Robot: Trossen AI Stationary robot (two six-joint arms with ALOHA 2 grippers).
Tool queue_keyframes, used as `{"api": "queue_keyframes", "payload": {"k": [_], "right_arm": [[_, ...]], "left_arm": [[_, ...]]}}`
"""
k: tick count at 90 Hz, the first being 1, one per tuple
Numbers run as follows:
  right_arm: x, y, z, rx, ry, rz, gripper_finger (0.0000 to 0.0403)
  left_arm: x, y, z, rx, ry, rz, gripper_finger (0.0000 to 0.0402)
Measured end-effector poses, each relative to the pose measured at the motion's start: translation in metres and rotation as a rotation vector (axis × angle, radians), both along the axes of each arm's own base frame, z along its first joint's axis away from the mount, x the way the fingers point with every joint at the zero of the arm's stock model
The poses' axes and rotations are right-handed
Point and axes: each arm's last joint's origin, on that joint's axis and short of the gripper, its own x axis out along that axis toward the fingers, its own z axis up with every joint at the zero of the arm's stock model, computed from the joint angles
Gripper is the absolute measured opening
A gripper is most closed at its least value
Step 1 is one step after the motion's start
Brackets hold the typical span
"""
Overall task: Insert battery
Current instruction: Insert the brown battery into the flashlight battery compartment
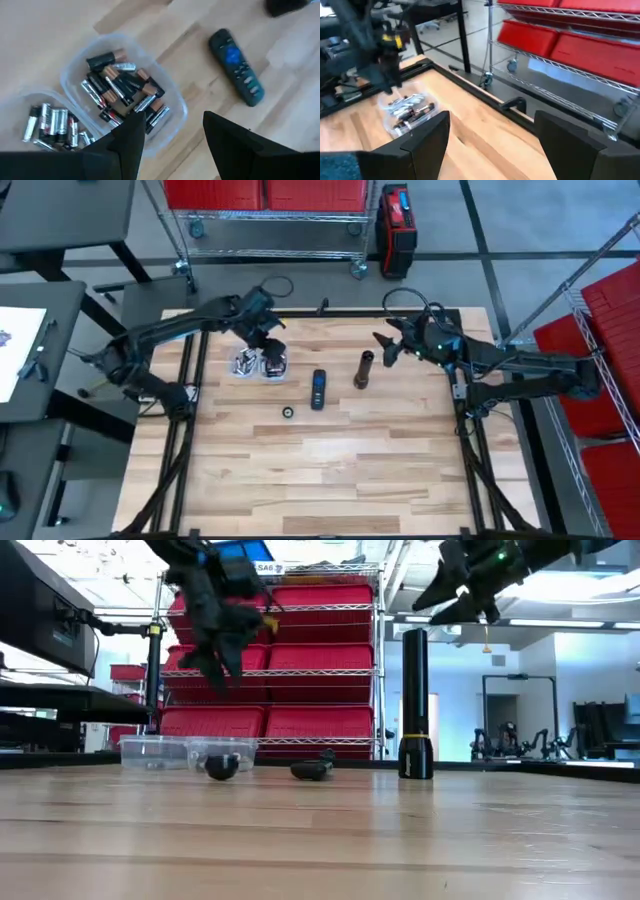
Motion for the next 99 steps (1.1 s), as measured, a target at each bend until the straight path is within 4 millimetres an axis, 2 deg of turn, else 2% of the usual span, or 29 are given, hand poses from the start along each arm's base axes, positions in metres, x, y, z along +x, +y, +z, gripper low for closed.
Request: {"api": "queue_keyframes", "payload": {"k": [21, 44, 81, 99], "right_arm": [[-0.001, -0.002, -0.002, 0.014, 0.009, -0.012, 0.0281], [-0.002, -0.001, -0.006, 0.024, 0.052, -0.012, 0.0281], [-0.005, -0.003, -0.010, 0.037, 0.109, -0.025, 0.0281], [-0.006, -0.003, -0.011, 0.034, 0.118, -0.022, 0.0281]], "left_arm": [[0.016, 0.011, -0.035, -0.127, 0.067, 0.157, 0.0180], [0.026, 0.019, -0.059, -0.118, 0.132, 0.270, 0.0180], [0.036, 0.029, -0.082, -0.060, 0.162, 0.334, 0.0178], [0.036, 0.030, -0.084, -0.037, 0.180, 0.344, 0.0132]]}}
